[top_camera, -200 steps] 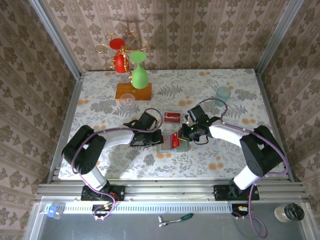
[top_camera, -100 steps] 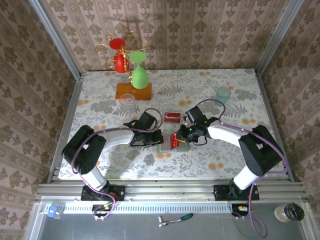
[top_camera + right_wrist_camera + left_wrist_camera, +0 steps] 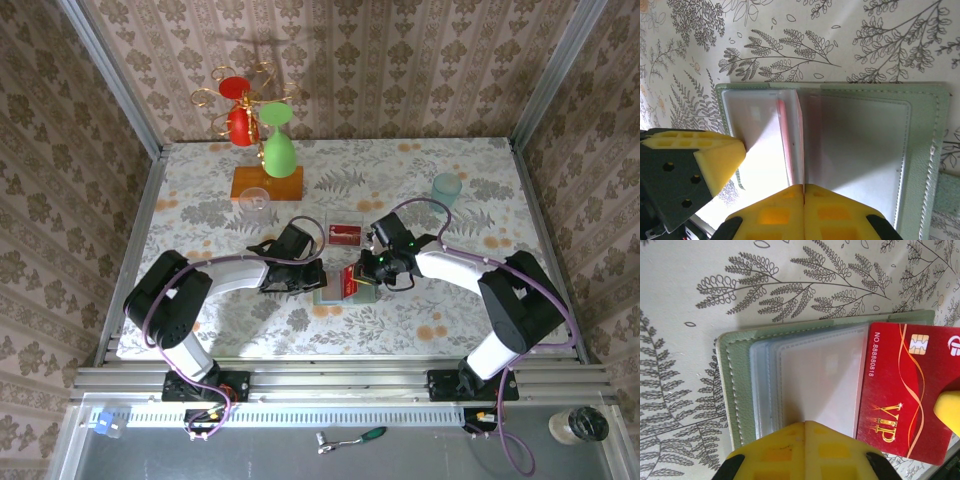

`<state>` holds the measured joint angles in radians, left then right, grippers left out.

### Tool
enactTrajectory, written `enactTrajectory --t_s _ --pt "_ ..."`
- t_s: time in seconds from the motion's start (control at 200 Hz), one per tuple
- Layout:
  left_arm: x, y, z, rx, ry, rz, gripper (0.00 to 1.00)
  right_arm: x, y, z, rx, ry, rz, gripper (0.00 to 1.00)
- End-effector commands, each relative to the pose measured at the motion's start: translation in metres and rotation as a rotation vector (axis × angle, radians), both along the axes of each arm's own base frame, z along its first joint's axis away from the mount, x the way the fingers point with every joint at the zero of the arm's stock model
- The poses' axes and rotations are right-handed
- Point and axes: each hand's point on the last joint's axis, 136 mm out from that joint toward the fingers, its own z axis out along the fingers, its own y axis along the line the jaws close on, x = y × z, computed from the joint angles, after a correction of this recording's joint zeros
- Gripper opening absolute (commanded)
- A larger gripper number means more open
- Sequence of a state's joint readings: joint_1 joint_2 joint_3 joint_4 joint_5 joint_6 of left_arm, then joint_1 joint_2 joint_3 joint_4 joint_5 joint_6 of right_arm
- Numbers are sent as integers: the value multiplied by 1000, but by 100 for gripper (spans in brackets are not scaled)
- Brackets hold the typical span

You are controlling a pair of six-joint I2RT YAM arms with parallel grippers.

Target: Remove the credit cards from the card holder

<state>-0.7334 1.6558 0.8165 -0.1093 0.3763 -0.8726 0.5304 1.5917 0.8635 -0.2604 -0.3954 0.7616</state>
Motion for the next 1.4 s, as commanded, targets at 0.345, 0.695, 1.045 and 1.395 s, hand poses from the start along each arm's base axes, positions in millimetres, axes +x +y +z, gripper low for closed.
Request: enactTrajectory --t_s 0.345,0.695,1.045,1.395 --pt "8 8 28 16 -63 7 7 5 -13 44 -141 -175 208 6" --pt "11 23 34 -1 -100 49 12 12 -41 40 -458 -351 748 2" --pt "8 39 30 4 -89 75 14 37 -38 55 -573 -496 1150 0" --pt "11 52 30 1 -90 109 14 82 -12 72 -552 -529 1268 0"
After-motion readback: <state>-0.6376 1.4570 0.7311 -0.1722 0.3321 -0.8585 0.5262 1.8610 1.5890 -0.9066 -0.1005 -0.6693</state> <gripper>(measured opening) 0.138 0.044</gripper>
